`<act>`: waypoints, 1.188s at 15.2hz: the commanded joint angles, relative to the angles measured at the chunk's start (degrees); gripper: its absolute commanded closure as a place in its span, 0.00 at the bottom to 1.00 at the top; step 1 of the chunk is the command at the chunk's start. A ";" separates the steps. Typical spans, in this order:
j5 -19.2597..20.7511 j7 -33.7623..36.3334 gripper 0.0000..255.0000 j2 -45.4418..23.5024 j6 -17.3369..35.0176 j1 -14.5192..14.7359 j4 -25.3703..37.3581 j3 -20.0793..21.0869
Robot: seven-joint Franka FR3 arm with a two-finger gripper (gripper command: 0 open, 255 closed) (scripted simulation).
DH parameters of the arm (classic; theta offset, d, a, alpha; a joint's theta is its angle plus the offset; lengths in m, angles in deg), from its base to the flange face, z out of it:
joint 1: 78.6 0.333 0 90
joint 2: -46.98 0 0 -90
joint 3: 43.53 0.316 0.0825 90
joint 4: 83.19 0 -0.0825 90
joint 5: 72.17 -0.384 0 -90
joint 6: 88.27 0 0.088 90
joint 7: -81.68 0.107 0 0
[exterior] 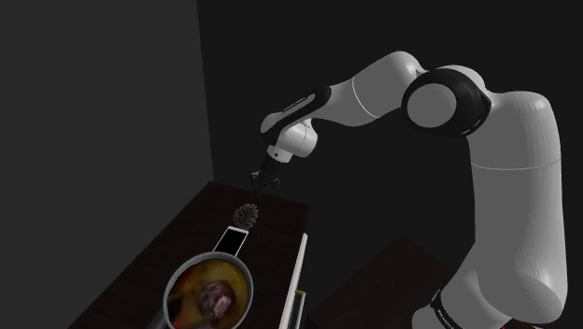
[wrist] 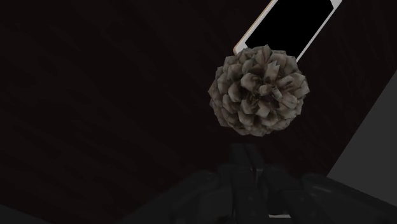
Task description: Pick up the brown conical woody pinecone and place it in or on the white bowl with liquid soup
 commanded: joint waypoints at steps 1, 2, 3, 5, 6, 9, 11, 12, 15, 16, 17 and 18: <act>0.00 0.00 1.00 0.00 0.00 0.00 0.00 0.00; 0.00 0.00 1.00 0.00 0.00 0.00 0.00 0.00; 0.00 0.00 1.00 0.00 0.00 0.00 0.00 0.00; 0.00 0.00 0.00 0.00 0.00 0.00 0.00 0.00; 2.45 4.00 0.00 1.15 0.01 2.08 -1.13 -0.85; 9.92 16.30 0.00 3.81 -1.41 8.40 -3.29 -3.42; 12.04 20.12 0.00 3.90 -1.78 10.46 -3.59 -4.03; 11.80 19.98 0.00 3.38 -1.24 10.52 -3.59 -3.87; 11.07 19.53 0.00 1.77 0.36 10.71 -3.54 -3.39; 10.83 19.39 0.00 1.22 0.89 10.76 -3.49 -3.22; 10.59 19.24 0.00 0.67 1.41 10.82 -3.44 -3.05; 10.45 19.16 0.00 0.35 1.71 10.85 -3.42 -2.96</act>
